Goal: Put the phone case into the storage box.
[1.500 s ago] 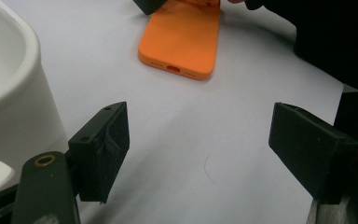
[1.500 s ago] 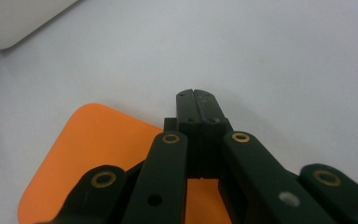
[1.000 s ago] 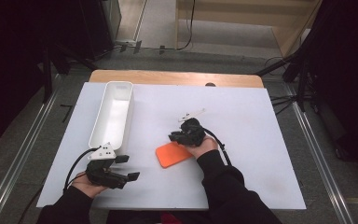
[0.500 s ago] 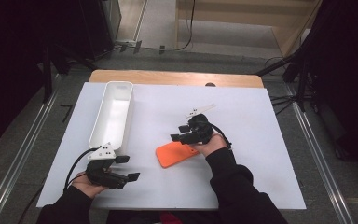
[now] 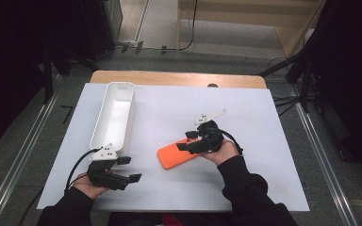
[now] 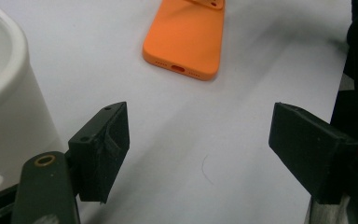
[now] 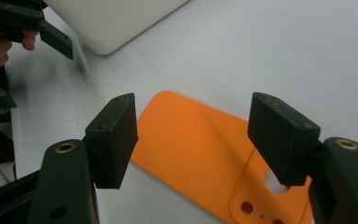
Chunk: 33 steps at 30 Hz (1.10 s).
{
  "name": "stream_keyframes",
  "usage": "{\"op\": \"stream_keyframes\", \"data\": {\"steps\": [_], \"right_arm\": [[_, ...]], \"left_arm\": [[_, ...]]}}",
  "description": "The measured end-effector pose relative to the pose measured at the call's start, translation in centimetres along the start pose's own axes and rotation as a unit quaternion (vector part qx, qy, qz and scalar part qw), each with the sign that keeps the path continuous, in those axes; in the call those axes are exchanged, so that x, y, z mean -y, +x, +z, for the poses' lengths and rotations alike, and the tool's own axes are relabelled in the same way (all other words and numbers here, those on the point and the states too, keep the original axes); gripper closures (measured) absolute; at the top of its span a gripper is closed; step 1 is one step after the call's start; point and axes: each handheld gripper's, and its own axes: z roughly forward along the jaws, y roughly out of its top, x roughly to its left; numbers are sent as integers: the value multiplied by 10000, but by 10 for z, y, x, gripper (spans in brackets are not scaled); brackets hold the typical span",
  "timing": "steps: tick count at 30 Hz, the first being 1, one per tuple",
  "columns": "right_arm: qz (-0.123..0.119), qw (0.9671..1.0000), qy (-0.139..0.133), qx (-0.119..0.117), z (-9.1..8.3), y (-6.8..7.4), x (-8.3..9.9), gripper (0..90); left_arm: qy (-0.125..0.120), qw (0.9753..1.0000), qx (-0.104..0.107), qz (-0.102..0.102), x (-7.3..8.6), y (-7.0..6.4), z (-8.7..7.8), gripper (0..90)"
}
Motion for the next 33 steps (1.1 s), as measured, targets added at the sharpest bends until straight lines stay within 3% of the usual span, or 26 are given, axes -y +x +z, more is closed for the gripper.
{"op": "stream_keyframes", "data": {"steps": [12,15,24,33], "right_arm": [[-8,9997,-200,-101,-22,4,14,250],[-139,9991,-369,-159,-26,5,16,231],[-167,9995,-271,10,-37,8,27,227],[-164,9997,-186,12,-45,10,42,224]], "left_arm": [[21,10000,-3,-2,0,1,1,202],[22,10000,-2,-2,0,0,1,202],[24,10000,4,-1,0,1,0,202],[33,10000,-3,-4,0,1,1,202]]}}
